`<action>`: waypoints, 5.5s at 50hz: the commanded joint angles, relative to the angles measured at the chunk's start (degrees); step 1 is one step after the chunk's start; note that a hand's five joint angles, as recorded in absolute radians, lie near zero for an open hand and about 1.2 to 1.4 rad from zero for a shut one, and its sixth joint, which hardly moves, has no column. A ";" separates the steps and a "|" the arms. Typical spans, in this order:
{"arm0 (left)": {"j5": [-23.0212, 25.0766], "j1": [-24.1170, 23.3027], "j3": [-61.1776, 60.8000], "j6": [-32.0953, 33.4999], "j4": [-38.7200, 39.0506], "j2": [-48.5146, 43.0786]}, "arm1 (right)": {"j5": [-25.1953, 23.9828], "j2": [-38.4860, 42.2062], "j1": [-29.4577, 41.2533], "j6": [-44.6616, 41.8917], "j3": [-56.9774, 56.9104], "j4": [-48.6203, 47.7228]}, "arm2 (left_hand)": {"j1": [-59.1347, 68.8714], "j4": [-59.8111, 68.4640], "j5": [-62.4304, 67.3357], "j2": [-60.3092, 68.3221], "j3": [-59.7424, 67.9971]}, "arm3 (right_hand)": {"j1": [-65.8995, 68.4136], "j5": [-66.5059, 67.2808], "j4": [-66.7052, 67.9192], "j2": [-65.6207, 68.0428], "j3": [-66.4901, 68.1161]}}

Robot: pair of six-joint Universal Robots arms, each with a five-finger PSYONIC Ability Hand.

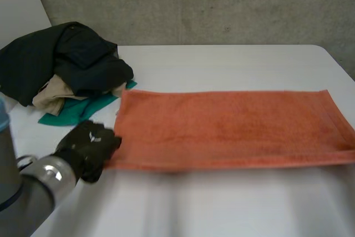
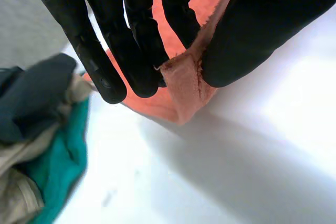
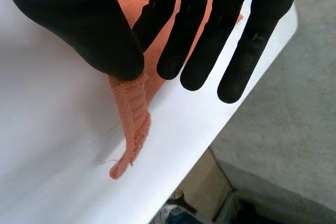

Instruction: Fold the laundry.

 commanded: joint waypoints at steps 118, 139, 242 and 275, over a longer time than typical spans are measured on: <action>-8.33 -6.53 30.59 -6.03 21.13 -27.22 | -25.68 24.58 -9.60 36.75 -12.54 -17.26 | -55.15 -59.07 -57.97 -58.85 -58.59 | -36.01 -40.89 -41.22 -40.24 -40.77; -8.33 -6.44 29.97 -6.20 21.13 -26.61 | -6.70 25.30 -10.04 31.57 -12.54 -33.60 | -55.15 -59.07 -57.97 -58.85 -58.59 | 16.43 11.55 11.21 12.20 11.67; -8.60 -5.56 29.26 -13.93 25.08 -23.00 | -9.43 25.12 49.91 61.69 -22.74 -36.24 | -55.15 -59.07 -57.97 -58.85 -58.59 | -53.57 -58.45 -58.79 -57.80 -58.33; -12.55 -11.98 48.78 -21.15 1.00 -46.73 | -7.49 40.57 38.83 69.98 -38.29 -8.04 | -55.10 -59.02 -57.92 -58.80 -58.55 | -53.57 -58.45 -58.79 -57.80 -58.33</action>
